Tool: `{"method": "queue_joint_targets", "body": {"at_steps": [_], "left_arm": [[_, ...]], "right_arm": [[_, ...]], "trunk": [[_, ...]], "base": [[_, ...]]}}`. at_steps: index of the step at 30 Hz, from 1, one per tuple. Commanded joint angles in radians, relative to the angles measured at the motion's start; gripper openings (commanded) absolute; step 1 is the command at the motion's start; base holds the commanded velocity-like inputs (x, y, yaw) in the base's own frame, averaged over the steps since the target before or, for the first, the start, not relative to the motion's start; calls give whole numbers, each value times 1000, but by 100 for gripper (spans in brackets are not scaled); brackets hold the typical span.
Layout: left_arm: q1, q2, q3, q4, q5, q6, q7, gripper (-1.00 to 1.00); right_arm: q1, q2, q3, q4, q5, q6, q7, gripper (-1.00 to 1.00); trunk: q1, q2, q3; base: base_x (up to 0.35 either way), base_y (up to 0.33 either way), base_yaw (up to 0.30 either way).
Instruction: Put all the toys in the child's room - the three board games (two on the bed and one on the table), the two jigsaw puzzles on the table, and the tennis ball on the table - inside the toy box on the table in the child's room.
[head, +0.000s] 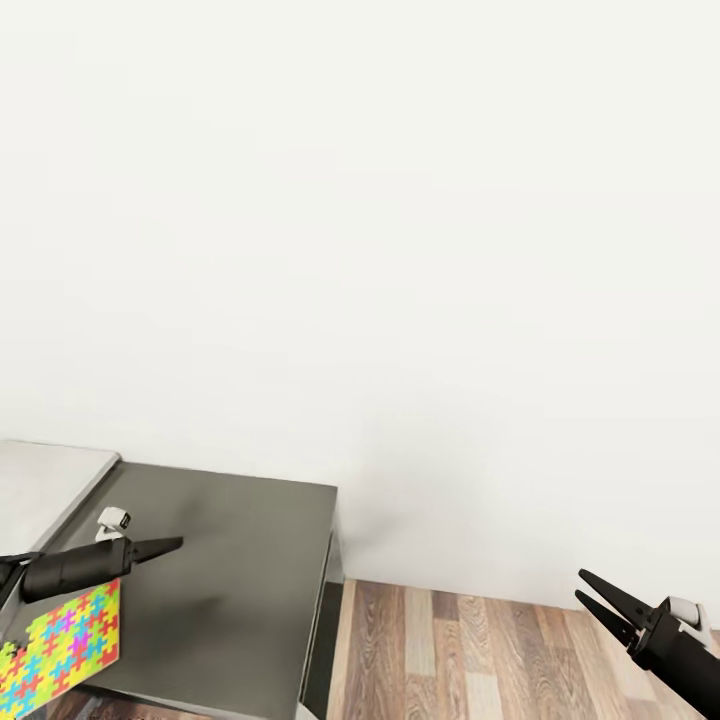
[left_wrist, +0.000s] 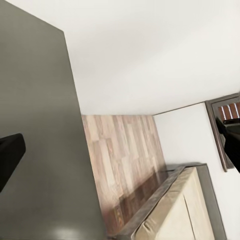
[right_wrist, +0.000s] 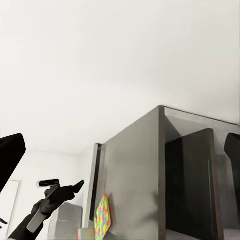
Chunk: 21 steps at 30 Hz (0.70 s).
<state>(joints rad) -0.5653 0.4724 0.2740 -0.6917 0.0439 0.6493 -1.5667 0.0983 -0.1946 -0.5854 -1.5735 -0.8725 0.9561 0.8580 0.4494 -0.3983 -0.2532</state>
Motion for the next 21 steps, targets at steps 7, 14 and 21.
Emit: {"method": "queue_joint_targets", "body": {"at_steps": [7,14,21], "left_arm": [[-1,0,1,0,-1,10,-4,100],[0,1,-1,-20,-1,11,-4,100],[1,1,1,-39,0,13,-4,100]], "right_arm": [[0,0,9,0,0,4,2,100],[0,0,24,0,0,4,1,100],[0,0,25,0,0,4,2,100]], "trunk": [[1,-2,9],[1,-2,19],[1,-2,29]], "base": [[-2,-36,164],[-38,-3,171],[-5,1,179]]}}
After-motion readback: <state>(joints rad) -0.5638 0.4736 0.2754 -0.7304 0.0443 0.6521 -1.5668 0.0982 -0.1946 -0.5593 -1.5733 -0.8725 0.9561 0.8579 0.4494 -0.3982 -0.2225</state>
